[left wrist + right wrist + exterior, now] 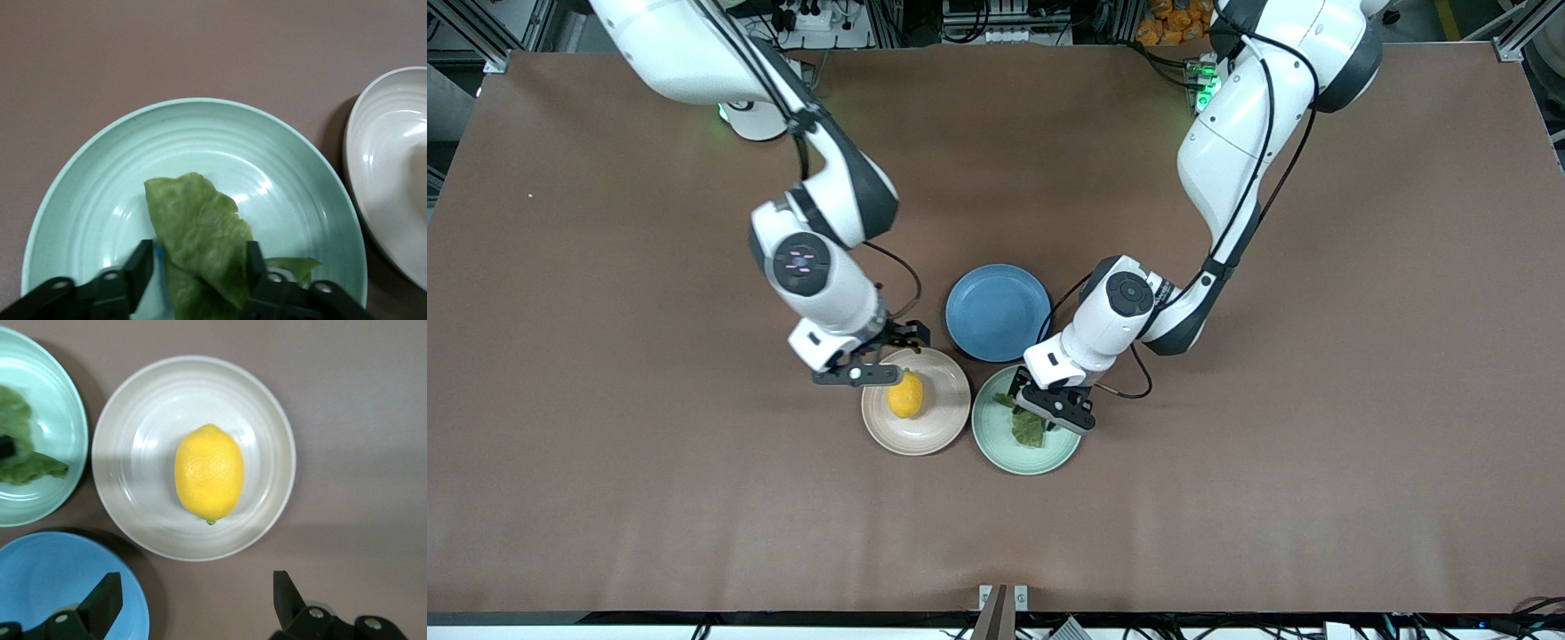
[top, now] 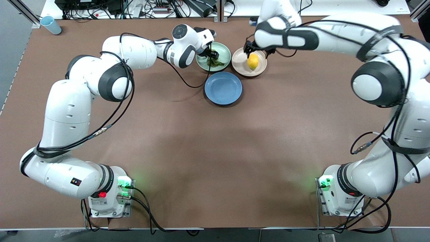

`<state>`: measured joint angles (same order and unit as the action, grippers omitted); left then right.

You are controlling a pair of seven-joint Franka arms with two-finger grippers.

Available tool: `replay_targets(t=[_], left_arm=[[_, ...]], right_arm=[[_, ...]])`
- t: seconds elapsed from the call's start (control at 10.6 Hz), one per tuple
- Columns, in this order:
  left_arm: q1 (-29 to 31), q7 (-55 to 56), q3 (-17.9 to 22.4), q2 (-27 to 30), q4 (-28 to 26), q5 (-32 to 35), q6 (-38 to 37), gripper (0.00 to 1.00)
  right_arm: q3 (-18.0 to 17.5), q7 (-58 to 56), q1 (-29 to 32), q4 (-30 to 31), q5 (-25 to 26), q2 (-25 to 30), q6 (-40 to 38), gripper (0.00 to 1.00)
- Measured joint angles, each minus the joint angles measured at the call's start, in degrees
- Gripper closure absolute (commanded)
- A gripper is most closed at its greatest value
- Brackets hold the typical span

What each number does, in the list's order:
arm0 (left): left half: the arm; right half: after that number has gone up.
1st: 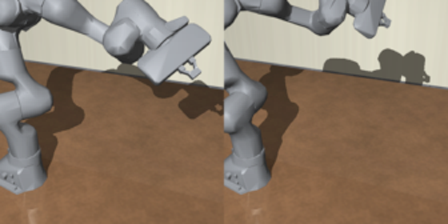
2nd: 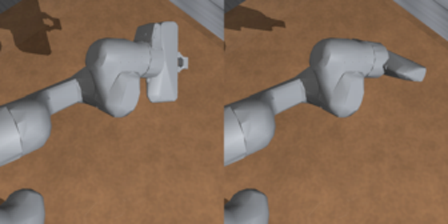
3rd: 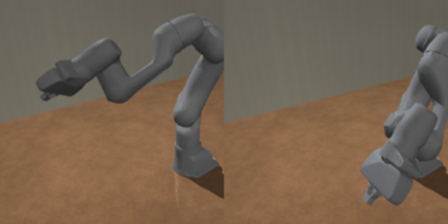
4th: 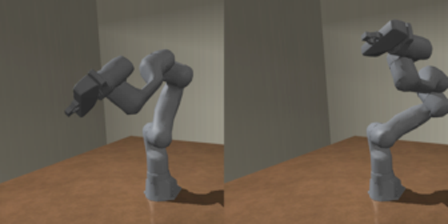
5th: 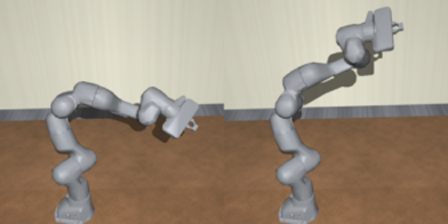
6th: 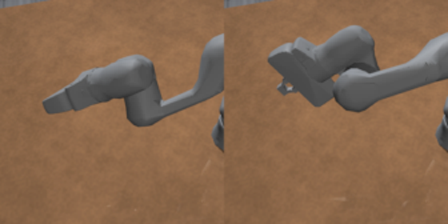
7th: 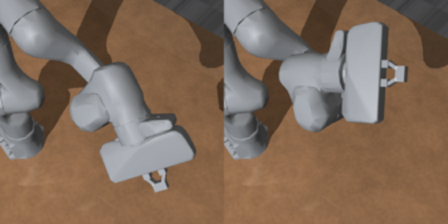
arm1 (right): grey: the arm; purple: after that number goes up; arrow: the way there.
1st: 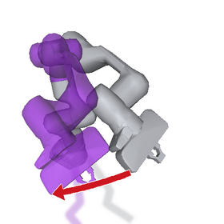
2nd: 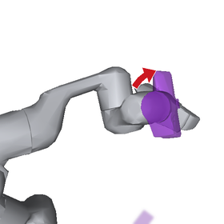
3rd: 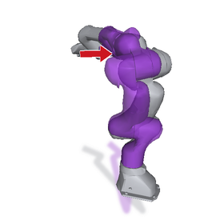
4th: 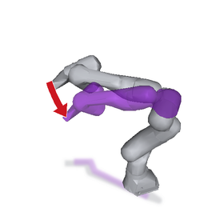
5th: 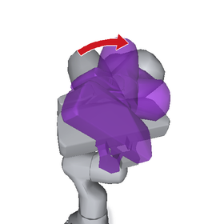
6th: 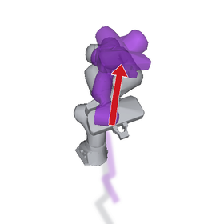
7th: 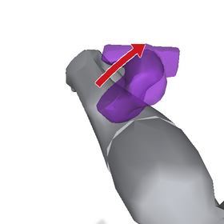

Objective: Pick lemon and lettuce from plates
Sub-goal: 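Lower the left gripper onto the lettuce while the right gripper descends to the lemon, then grasp the lettuce and carry it off the plate with the left gripper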

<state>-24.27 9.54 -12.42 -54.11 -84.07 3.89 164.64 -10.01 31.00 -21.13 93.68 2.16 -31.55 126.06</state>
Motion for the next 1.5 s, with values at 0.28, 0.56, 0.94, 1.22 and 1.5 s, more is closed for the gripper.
replay_targets(t=[0.28,0.56,0.94,1.22,1.5], left_arm=[[0.0,0.0,0.0,-0.2,0.0,0.0,0.0,1.00],[-1.1,0.0,1.8,-0.2,0.1,0.1,0.0,1.00],[-2.7,0.0,4.9,2.5,1.7,0.1,-7.3,1.00],[1.0,0.7,5.6,10.0,2.5,0.1,-18.3,1.00],[8.6,0.7,5.0,15.2,2.1,0.1,-26.9,1.00]], right_arm=[[0.1,4.5,-2.4,0.0,4.4,-4.6,5.3,0.00],[1.2,4.6,-2.7,-0.1,4.8,-6.6,9.1,0.00],[3.7,4.6,-3.7,-2.2,4.8,-10.0,12.3,0.00],[5.0,4.6,-4.9,-4.0,4.8,-12.0,13.3,0.00],[6.2,4.6,-5.0,-4.2,4.8,-13.1,16.1,0.00]])
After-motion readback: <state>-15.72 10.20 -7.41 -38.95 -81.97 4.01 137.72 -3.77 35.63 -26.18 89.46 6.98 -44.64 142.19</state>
